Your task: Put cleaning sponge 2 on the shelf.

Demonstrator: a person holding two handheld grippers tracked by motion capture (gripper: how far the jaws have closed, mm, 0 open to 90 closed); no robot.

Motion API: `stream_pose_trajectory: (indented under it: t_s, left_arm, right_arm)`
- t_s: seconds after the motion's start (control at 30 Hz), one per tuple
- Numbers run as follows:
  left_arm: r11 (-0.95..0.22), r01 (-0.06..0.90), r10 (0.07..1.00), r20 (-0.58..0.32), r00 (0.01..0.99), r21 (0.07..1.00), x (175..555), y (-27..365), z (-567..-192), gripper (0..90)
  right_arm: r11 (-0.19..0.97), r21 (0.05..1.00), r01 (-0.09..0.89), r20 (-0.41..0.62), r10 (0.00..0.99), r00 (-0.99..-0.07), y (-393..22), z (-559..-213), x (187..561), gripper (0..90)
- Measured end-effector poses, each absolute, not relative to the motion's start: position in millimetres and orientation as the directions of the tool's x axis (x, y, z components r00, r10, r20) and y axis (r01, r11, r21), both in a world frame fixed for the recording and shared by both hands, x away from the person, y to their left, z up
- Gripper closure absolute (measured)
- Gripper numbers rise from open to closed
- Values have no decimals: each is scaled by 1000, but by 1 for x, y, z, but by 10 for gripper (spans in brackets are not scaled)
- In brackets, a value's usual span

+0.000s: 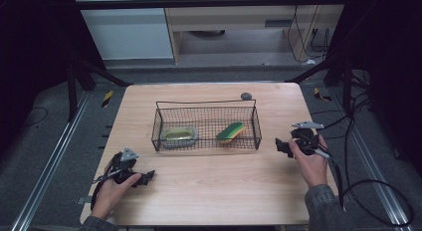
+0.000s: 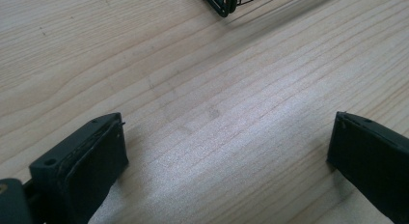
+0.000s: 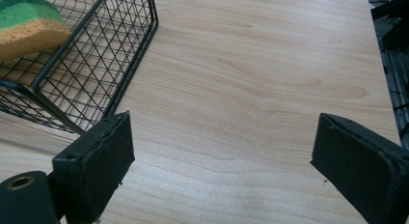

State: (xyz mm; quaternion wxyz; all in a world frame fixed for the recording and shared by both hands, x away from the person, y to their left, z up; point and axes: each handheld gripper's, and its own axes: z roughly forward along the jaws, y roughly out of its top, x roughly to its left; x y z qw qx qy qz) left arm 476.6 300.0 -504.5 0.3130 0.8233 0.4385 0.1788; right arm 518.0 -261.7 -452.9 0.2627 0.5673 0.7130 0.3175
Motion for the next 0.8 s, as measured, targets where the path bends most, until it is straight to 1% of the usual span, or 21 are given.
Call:
stream_pose_trajectory:
  t_s: [0.43, 0.67, 0.8]
  left_arm:
    - [-394, 584, 841, 21, 541, 710, 483, 306, -508, 0]
    - [-380, 592, 851, 18, 524, 711, 488, 306, -509, 0]
    - [-369, 597, 861, 20, 508, 712, 493, 305, -509, 0]
  right_arm:
    - [92, 725, 682, 31, 986, -166, -272, -492, 518, 82]
    - [69, 717, 693, 49, 988, -149, -278, -507, 512, 77]
    - [88, 740, 667, 21, 988, -154, -277, -512, 509, 69]
